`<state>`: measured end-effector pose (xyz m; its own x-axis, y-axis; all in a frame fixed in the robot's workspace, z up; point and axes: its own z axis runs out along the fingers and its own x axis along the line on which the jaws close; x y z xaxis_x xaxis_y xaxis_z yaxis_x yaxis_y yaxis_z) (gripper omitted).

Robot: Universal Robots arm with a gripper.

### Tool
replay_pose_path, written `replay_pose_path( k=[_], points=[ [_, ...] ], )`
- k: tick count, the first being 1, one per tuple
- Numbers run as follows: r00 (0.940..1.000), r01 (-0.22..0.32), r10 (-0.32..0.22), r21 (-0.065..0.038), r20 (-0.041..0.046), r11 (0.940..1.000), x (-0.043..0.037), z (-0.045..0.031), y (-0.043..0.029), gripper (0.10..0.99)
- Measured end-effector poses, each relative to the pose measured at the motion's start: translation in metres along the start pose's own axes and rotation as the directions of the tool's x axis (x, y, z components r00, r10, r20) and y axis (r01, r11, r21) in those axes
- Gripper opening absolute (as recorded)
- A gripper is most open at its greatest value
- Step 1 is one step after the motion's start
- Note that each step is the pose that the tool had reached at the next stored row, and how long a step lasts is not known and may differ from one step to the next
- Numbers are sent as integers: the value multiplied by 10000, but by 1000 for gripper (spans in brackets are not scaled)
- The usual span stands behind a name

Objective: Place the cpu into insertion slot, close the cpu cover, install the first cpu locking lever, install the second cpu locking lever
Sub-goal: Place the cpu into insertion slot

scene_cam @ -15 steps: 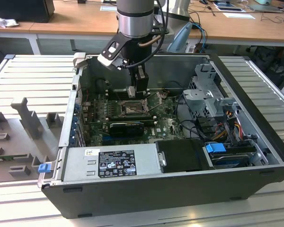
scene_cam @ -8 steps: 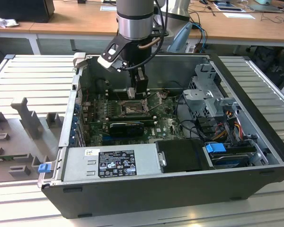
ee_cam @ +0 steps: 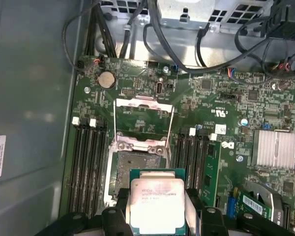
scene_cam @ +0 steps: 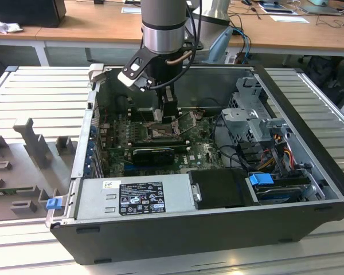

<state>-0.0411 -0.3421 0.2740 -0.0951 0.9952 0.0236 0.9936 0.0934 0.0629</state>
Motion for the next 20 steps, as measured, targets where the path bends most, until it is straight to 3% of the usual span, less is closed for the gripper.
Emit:
replay_pose_path(
  k=[9, 15, 17, 20],
  points=[
    [9973, -736, 736, -21, 45, 9973, 0, 29, -4, 529],
    [9894, -1449, 1449, -38, 122, 9894, -1, 62, -6, 529],
    [9891, -1465, 1465, -42, 157, 9892, 0, 89, -18, 529],
    [9920, -1250, 1250, -37, 144, 9922, 11, 155, -23, 529]
  ],
)
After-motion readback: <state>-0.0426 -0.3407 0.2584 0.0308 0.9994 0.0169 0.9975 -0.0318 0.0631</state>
